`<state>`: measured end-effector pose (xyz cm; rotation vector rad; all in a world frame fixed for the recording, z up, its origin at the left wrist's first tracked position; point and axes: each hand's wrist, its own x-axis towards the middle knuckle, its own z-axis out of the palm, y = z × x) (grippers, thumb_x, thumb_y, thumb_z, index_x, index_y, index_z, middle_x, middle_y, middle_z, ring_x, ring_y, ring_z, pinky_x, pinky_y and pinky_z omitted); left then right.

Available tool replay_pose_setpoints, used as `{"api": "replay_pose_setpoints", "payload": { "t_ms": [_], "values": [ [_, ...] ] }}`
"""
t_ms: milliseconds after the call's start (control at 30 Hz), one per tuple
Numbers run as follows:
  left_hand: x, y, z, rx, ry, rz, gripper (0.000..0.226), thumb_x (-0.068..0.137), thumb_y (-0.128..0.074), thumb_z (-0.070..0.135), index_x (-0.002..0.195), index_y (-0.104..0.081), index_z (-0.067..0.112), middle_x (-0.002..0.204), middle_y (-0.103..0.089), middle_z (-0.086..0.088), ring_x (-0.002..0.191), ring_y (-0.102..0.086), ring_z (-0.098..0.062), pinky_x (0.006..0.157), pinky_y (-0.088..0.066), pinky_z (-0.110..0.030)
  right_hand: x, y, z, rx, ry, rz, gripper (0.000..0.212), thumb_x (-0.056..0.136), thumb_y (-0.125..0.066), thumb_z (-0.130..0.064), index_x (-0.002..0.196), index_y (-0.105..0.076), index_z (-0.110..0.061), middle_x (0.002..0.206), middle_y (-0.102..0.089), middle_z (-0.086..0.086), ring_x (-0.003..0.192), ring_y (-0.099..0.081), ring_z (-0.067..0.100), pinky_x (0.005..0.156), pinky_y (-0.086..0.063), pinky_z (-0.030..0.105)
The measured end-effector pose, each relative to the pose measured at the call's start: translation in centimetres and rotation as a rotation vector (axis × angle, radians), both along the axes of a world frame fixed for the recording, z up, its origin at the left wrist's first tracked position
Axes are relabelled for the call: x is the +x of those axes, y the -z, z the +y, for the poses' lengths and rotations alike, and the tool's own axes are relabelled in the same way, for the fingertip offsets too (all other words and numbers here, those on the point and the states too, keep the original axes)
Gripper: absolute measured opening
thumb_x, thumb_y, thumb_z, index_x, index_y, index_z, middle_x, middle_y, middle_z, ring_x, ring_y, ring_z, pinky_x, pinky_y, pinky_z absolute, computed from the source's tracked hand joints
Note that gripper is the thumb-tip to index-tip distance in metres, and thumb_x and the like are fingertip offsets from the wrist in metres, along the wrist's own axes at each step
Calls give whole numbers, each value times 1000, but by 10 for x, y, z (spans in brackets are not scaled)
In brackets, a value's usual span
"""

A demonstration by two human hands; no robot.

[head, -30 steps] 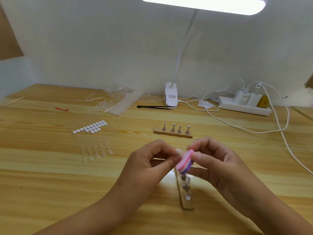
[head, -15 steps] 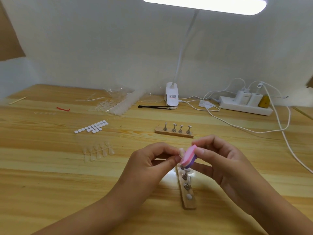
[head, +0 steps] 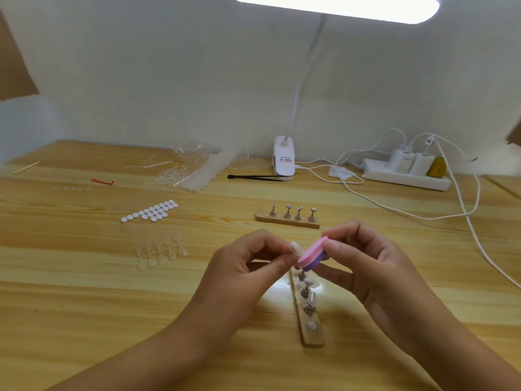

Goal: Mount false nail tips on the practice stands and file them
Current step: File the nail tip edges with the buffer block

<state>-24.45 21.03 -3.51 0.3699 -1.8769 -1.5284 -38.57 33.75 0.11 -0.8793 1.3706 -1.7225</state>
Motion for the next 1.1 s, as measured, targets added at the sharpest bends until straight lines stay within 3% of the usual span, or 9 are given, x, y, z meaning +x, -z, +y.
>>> {"api": "replay_pose_setpoints", "payload": {
  "t_ms": [133,267,400,533,667,833,967,1100],
  "values": [
    [1,-1,1,-31,12,1,4,83,-72,37,86,-73,39,90,-74,12,89,-70,-5,76,-53,-14,6,0,0,15,-108,1,23,67,-87,-20,82,-70,-14,87,-70,10,84,-72,29,73,-58,31],
    [1,-2,2,-11,-2,0,11,75,-70,42,84,-73,39,91,-74,10,89,-70,-5,76,-51,-13,1,-2,1,-5,9,-15,19,61,-80,-21,77,-72,-14,82,-68,10,78,-72,23,70,-58,27],
    [1,-2,2,-32,0,4,9,76,-69,40,84,-73,39,90,-74,10,89,-70,-6,77,-53,-15,8,-1,0,15,-110,14,22,65,-84,-20,81,-70,-14,85,-70,10,81,-71,27,70,-58,29],
    [1,-3,1,-20,-12,1,9,75,-71,39,84,-73,38,91,-74,9,90,-70,-6,79,-52,-14,3,-2,-1,1,5,-17,17,64,-82,-21,77,-73,-17,81,-69,9,78,-71,21,69,-58,26],
    [1,-3,2,-22,-7,2,9,76,-70,37,84,-73,36,89,-74,9,89,-70,-7,76,-52,-14,6,0,-1,10,-84,-11,19,69,-85,-18,80,-71,-13,84,-69,10,81,-71,25,72,-58,30],
    [1,-3,2,-11,-11,3,8,75,-71,38,82,-73,38,89,-74,9,88,-69,-6,75,-51,-12,1,-1,-2,0,20,-71,15,64,-81,-16,77,-73,-14,81,-66,12,77,-70,21,69,-58,27],
    [1,-2,2,-21,-2,4,7,76,-70,39,83,-72,39,89,-74,8,88,-70,-7,76,-52,-14,5,0,-1,4,-85,-20,17,67,-82,-20,80,-71,-14,82,-69,9,80,-71,23,71,-58,28],
    [1,-3,3,3,-1,20,5,76,-72,37,80,-72,36,86,-73,9,85,-69,-3,74,-50,-10,-5,1,-2,3,74,-87,15,65,-76,-17,79,-72,-13,79,-67,10,74,-68,16,66,-57,25]
  ]
}}
